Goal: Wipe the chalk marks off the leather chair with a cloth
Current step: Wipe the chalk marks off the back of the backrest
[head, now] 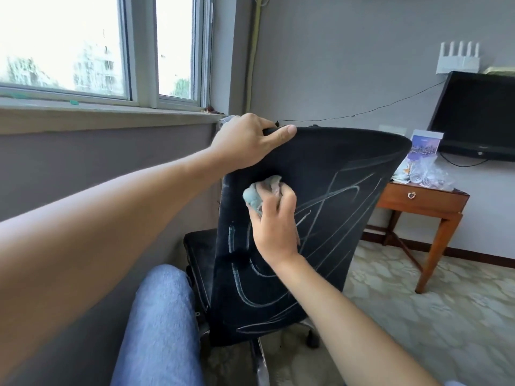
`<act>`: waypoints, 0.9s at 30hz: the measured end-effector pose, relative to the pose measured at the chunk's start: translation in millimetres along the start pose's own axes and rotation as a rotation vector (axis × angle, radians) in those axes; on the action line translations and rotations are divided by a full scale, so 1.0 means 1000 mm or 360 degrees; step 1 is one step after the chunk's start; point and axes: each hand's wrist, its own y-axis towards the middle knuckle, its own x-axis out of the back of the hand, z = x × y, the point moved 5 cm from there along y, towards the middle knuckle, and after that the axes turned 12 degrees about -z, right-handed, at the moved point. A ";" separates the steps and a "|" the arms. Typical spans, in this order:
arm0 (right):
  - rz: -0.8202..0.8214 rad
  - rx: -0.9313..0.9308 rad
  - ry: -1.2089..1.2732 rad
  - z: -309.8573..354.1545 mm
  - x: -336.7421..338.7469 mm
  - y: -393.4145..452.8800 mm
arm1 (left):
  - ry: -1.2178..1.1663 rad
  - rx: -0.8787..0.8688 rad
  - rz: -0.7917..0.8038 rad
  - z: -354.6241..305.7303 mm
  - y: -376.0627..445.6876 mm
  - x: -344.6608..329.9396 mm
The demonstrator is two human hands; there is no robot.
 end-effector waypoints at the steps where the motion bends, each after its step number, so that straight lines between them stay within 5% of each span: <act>1: 0.0142 0.0009 -0.0007 -0.008 0.004 0.001 | -0.0013 -0.0001 0.0009 0.002 0.000 0.000; 3: 0.0143 -0.0006 -0.0035 -0.024 0.023 0.011 | -0.0024 0.0007 0.0015 0.005 0.000 0.001; 6: -0.0357 -0.0277 -0.0032 -0.038 0.054 0.044 | -0.0025 0.0023 0.0014 0.004 0.000 0.000; 9: -0.0556 -0.0498 0.0022 -0.026 0.049 0.056 | 0.0006 0.0026 0.0042 -0.003 0.000 -0.003; 15: -0.0284 -0.0189 -0.0038 0.002 -0.005 -0.045 | 0.0020 0.0032 0.0051 -0.003 0.001 -0.004; 21: 0.0127 -0.0249 -0.0050 -0.023 -0.009 -0.101 | -0.0002 0.0059 0.0072 -0.002 0.000 -0.001; 27: -0.0396 -0.0237 0.0103 0.017 0.022 -0.019 | 0.0009 0.0040 0.0046 -0.008 -0.003 -0.004</act>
